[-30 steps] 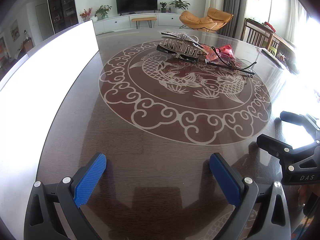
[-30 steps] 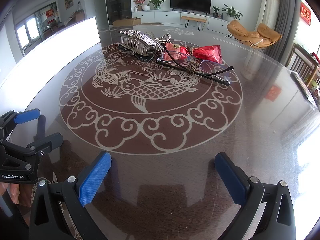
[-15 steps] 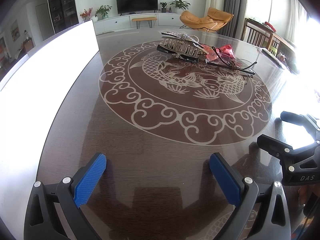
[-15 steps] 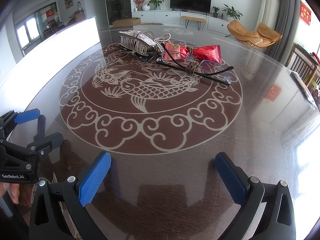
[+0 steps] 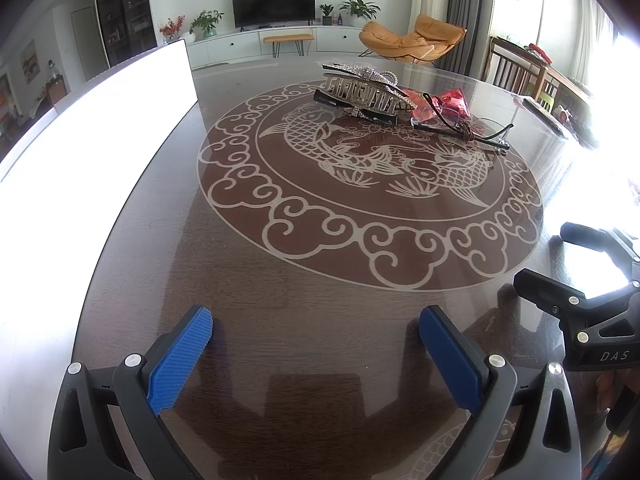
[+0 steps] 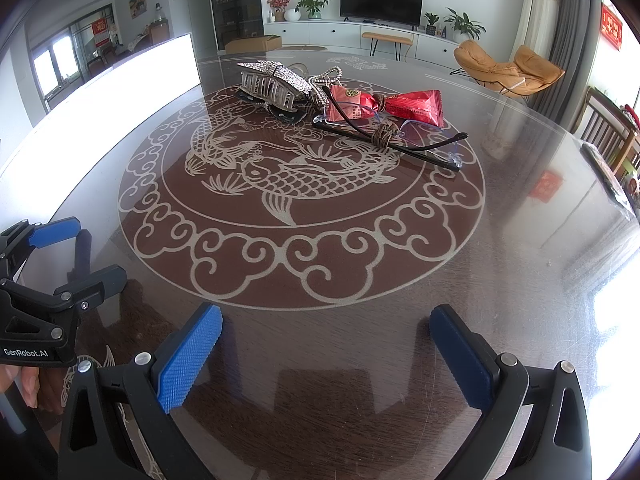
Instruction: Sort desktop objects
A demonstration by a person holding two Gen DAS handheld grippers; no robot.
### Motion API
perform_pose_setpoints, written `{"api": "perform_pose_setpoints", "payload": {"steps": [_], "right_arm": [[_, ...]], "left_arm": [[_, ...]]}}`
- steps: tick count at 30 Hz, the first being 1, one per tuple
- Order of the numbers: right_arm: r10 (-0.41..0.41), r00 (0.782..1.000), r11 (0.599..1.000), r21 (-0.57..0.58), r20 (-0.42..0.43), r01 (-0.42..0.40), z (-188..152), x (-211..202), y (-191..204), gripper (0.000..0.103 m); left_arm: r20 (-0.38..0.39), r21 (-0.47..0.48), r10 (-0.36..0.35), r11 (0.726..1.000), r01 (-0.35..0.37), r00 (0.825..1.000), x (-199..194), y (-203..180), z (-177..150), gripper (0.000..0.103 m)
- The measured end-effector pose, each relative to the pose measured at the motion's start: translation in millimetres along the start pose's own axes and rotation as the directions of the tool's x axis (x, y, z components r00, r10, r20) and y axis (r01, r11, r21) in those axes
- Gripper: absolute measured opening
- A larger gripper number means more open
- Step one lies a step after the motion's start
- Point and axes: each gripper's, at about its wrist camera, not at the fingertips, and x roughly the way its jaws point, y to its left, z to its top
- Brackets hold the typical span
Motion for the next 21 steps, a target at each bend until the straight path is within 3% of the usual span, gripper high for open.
{"api": "perform_pose_setpoints", "payload": {"steps": [14,18,21], "right_arm": [[0.009,1.000,0.999,-0.041,-0.029,-0.010,4,2,-2,0.103],[-0.081,0.992,0.986,-0.136,0.101,0.095,44,-8,-15,0.103],[-0.088,0.986,0.992,-0.078,0.140,0.099,102,-3,-45,0.103]], "left_arm": [[0.001,-0.001,-0.008,1.000,0.008,1.000,-1,0,0,0.103],[0.002,-0.001,-0.008,1.000,0.008,1.000,-1,0,0,0.103],[0.002,0.000,-0.008,1.000,0.008,1.000,-1,0,0,0.103]]}}
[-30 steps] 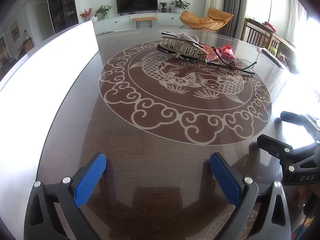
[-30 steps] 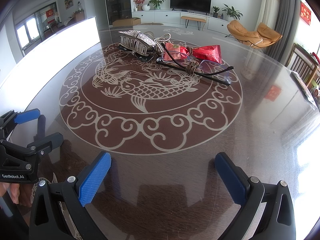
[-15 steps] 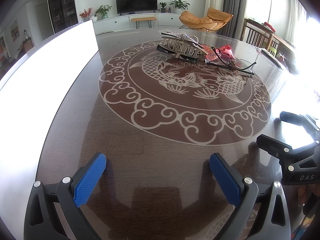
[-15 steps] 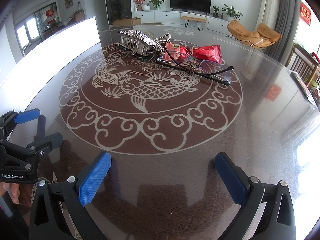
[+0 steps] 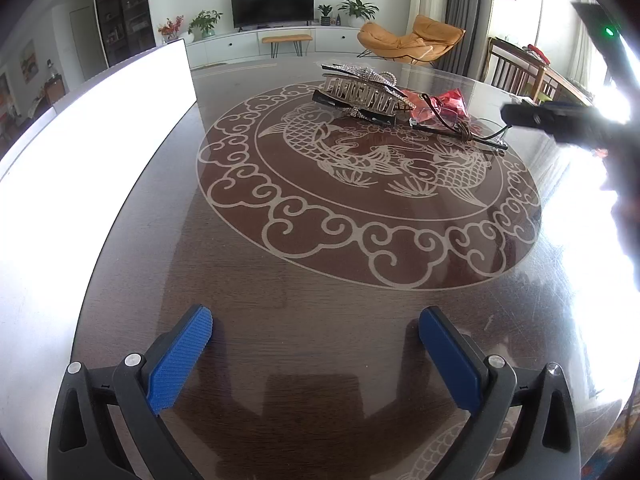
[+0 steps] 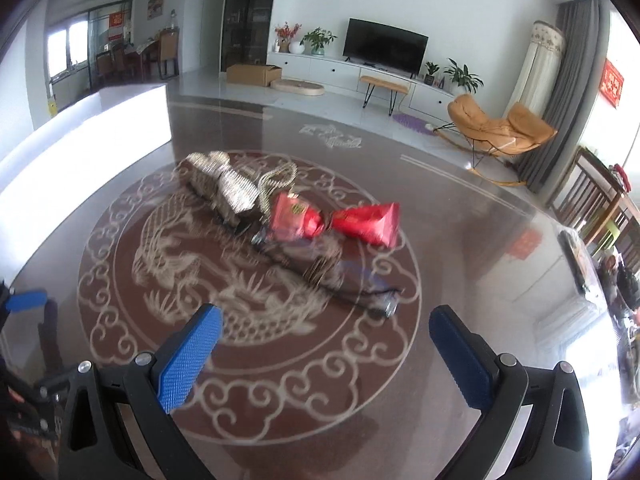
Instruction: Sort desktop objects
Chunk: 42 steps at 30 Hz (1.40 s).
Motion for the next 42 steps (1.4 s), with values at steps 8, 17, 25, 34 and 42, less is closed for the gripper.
{"api": "perform_pose_setpoints", "payload": {"steps": [8,17,25,34,42], "right_arm": [[0.032,0.987,0.857,0.512,-0.159,0.055,61,110,-101,0.103],[0.081,0.967,0.993,0.099,-0.240,-0.059,48,131,-10,0.102],[0.225,0.950,0.963,-0.095,-0.216,-0.250,-22,43,54,0.097],[0.036,0.977,0.990,0.143,-0.210,-0.006,-46,4,-20,0.099],[0.005,0.980,0.998,-0.063,-0.199,-0.018,-43,-5,33,0.099]], "left_arm": [[0.001,0.000,-0.002,1.000,0.002,1.000,0,0,0,0.103],[0.002,-0.001,-0.004,1.000,0.004,1.000,-1,-1,1,0.103],[0.008,-0.008,-0.012,1.000,0.012,1.000,-3,0,0,0.103],[0.023,-0.030,-0.034,0.999,0.035,0.999,-4,5,-2,0.103],[0.042,-0.059,-0.064,0.996,0.067,0.997,-7,11,-4,0.103]]}}
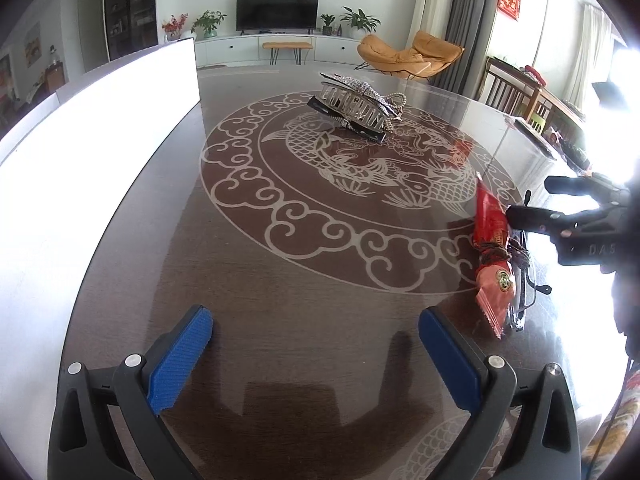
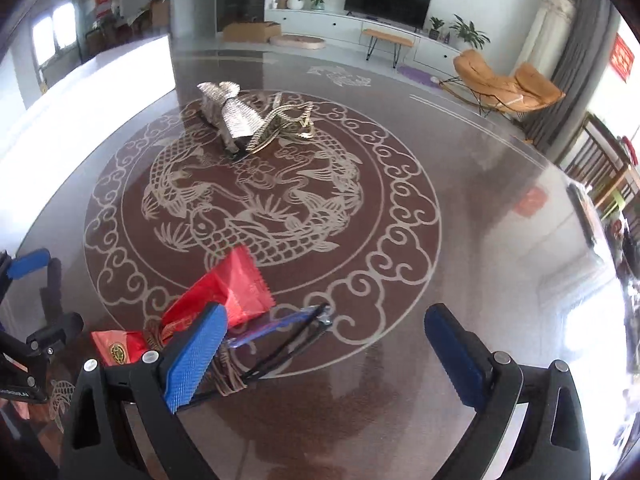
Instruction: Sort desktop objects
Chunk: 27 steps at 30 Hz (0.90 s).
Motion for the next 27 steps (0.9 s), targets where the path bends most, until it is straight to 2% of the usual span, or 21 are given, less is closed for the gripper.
{"api": "perform_pose_setpoints", "payload": {"steps": [2,3,4,7,10,13,16,22,27], "right_arm": [[-0.037,0.997,0.994,-0.104,-0.066,0.030,4,13,28,0.099],[-0.042,0.996,0.990,-0.135,-0.074,0.032,5,16,39,0.099],[-0.033,0.998,0.990,-0.142,-0.047,0.026,8,14,46,0.099],[0.081,0.996,0.992,-0.098,0.032,-0.078,19,3,58,0.099],[0.075,0.993,0.996,-0.043,0.096,-0.072,27,-7,52,0.099],[0.061,0.995,0.997,0.052,0.082,-0.065,24,-9,31,0.099],[0.107,0.992,0.984,0.136,0.059,-0.115,8,-13,13,0.099],[0.101,0.995,0.991,0.085,0.018,-0.102,-14,-8,21,0.099],[0.083,0.996,0.995,0.050,0.018,-0.084,-8,-3,33,0.099]], "left_arm": [[0.007,-0.013,-0.010,1.000,0.010,1.000,-1,2,0,0.103],[0.009,-0.018,-0.014,1.000,0.014,1.000,-1,3,0,0.103],[0.011,-0.022,-0.017,1.000,0.017,1.000,-2,3,0,0.103],[0.012,-0.026,-0.016,1.000,0.017,1.000,-2,3,-1,0.103],[0.019,-0.041,-0.031,0.999,0.032,0.999,-4,6,-2,0.103],[0.031,-0.063,-0.051,0.997,0.053,0.998,-5,10,-1,0.103],[0.027,-0.058,-0.040,0.997,0.042,0.999,-4,8,-2,0.103],[0.016,-0.039,-0.021,0.999,0.021,1.000,-2,5,-2,0.103],[0.018,-0.042,-0.025,0.999,0.025,1.000,-3,7,-2,0.103]]}}
